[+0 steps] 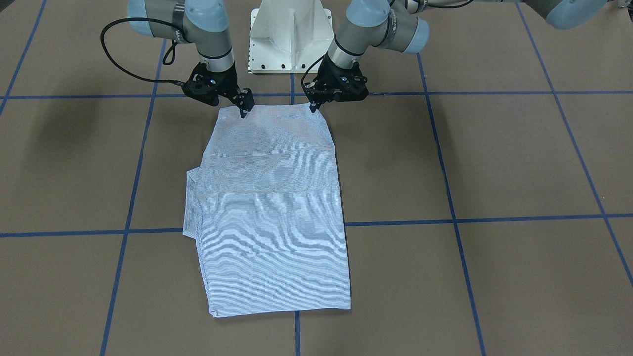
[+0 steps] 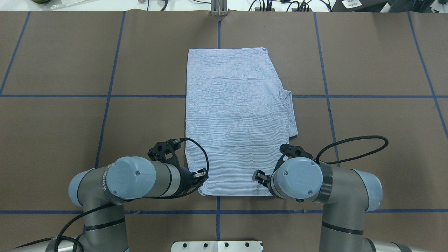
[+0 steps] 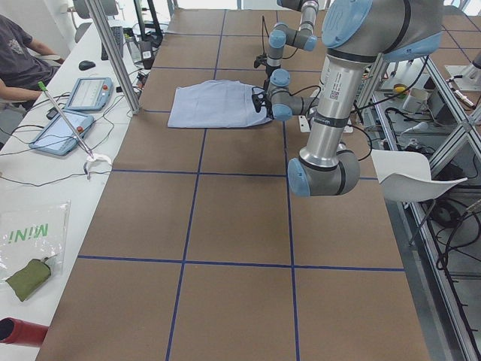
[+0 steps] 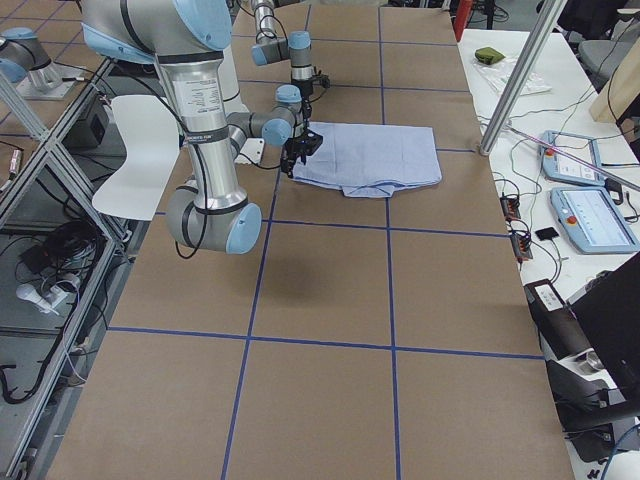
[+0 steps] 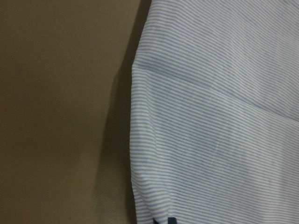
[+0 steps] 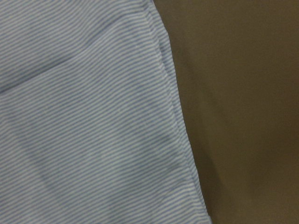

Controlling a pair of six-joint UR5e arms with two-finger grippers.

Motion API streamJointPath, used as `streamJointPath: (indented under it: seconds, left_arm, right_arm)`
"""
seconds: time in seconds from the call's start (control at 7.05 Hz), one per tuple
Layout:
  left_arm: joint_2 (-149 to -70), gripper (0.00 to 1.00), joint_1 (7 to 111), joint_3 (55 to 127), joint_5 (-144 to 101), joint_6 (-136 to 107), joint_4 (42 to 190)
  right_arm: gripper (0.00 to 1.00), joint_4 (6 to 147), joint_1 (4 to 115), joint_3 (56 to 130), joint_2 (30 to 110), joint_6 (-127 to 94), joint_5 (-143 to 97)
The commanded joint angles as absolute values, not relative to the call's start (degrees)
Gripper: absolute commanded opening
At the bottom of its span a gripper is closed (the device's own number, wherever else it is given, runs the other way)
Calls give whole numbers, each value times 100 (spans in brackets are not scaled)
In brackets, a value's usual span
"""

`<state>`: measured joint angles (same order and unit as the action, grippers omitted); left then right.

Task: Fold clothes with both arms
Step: 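Grasp the two near corners of the shirt with both grippers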

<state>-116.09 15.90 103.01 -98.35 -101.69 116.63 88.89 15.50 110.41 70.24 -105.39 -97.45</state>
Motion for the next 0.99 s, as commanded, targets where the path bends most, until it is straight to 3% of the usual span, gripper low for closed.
streamJointPath:
  seconds: [0.0,0.43,0.57,0.71,0.85]
  left_arm:
    - [-11610,0,1591,10301,-9835,-10169,11663]
    - [-11610,0,1582,10301,-9826,-10178,11663]
    - [-11610,0,1582,10301,-9826,-10169,11663]
    - [-11610,0,1582,10301,-9826,-10169,11663]
    - [-11610,0,1582,10301,-9826,-10169,11663]
  right_arm:
    - [100,8886,1547,10943,7023,-10556,-9738]
    - [100,8877,1538,10890,7005,-10556,-9747]
    - [93,8877,1538,10890,6996,-10556,-9747]
    - [75,8868,1538,10898,6970,-10547,-9747]
    - [64,8868,1538,10898,6970,-10538,-9747]
